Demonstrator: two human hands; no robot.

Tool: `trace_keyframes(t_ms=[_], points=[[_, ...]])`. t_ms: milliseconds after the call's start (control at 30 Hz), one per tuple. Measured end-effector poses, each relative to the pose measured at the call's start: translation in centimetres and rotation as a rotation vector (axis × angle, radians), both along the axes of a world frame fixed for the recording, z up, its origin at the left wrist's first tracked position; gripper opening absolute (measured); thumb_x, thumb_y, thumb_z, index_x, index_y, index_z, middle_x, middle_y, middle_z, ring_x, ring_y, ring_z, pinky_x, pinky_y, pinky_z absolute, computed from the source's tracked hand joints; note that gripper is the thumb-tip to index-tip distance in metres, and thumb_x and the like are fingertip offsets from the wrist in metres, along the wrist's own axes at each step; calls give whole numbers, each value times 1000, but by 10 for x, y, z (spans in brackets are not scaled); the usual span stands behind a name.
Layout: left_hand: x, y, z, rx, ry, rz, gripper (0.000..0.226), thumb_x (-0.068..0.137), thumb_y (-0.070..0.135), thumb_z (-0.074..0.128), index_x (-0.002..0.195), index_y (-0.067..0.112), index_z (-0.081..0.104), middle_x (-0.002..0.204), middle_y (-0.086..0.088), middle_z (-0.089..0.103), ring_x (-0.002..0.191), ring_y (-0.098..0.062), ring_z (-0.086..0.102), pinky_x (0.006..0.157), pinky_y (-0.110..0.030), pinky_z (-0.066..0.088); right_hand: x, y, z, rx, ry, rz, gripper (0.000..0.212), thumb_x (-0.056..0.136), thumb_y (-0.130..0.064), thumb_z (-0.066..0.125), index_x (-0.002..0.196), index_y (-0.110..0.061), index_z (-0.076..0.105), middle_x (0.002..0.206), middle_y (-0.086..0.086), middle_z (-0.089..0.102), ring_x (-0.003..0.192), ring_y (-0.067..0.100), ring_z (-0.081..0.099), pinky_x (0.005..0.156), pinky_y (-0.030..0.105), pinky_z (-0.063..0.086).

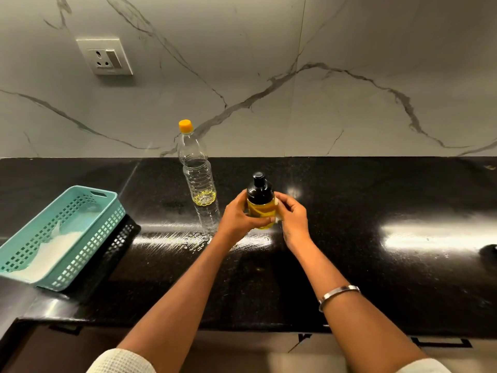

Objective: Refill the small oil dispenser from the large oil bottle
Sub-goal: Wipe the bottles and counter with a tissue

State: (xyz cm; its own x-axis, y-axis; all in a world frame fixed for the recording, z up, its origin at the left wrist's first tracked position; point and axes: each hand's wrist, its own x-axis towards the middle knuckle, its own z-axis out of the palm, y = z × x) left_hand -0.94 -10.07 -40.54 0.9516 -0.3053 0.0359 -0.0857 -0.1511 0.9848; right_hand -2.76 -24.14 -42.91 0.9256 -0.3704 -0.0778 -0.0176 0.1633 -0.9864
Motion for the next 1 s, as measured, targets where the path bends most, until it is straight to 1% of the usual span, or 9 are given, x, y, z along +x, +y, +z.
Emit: trace_keyframes(t_ms=[133, 267, 333, 467, 533, 600, 667, 767, 1000], points=[[0, 0, 9, 33, 15, -151, 65, 63, 5, 87, 118, 22, 57, 111, 5, 67, 103, -6, 64, 80, -13, 50, -1, -7, 10, 295, 13, 171, 26, 97, -23, 50, 87, -14, 72, 89, 6, 69, 90, 22, 62, 83, 35, 49], [4, 1, 11, 14, 37, -154, 68, 63, 3, 87, 122, 14, 56, 114, -2, 67, 108, -14, 64, 84, -21, 52, -9, -8, 17, 459, 27, 238, 44, 101, -30, 39, 79, -19, 75, 84, 5, 70, 86, 19, 64, 86, 38, 50], [6, 2, 12, 6, 38, -164, 68, 62, 2, 87, 121, 16, 57, 114, -2, 68, 107, -15, 65, 85, -22, 53, -11, -7, 18, 498, 22, 257, 42, 102, -33, 37, 90, -13, 72, 89, 8, 70, 91, 23, 64, 89, 41, 50], [9, 2, 17, 41, 16, -198, 69, 62, 7, 88, 123, 19, 57, 115, 1, 67, 107, -13, 64, 91, -28, 53, -13, -3, 15, 569, 51, 269, 45, 102, -38, 33, 117, -7, 63, 107, 17, 69, 99, 30, 66, 81, 40, 55], [10, 3, 18, 64, 4, -200, 71, 63, 10, 89, 125, 18, 55, 117, 0, 65, 109, -15, 63, 92, -30, 53, -13, -2, 11, 592, 59, 252, 48, 101, -39, 35, 123, -4, 61, 118, 21, 64, 108, 35, 62, 90, 43, 52], [11, 4, 18, 83, -1, -189, 73, 62, 15, 90, 125, 18, 54, 120, -1, 64, 110, -17, 62, 92, -32, 54, -12, -1, 7, 593, 50, 234, 49, 100, -38, 38, 126, -2, 58, 129, 25, 57, 120, 39, 54, 104, 51, 41], [12, 4, 17, 87, -8, -171, 73, 61, 17, 90, 124, 17, 54, 120, -3, 63, 110, -18, 63, 92, -34, 54, -11, 0, 5, 597, 42, 227, 47, 100, -36, 38, 126, -3, 57, 131, 26, 54, 121, 39, 52, 106, 52, 37], [14, 3, 15, 77, 8, -163, 70, 61, 14, 90, 122, 16, 55, 119, -5, 63, 109, -20, 63, 91, -36, 55, -11, 1, 8, 588, 37, 253, 48, 100, -37, 37, 129, -3, 55, 131, 26, 55, 117, 37, 55, 97, 48, 47], [9, 0, 18, 50, 24, -165, 66, 63, 1, 86, 121, 8, 56, 114, -3, 65, 103, -10, 65, 82, -20, 53, -9, 2, 7, 598, 66, 263, 53, 97, -39, 41, 133, -1, 50, 123, 25, 58, 103, 35, 61, 80, 41, 52]])
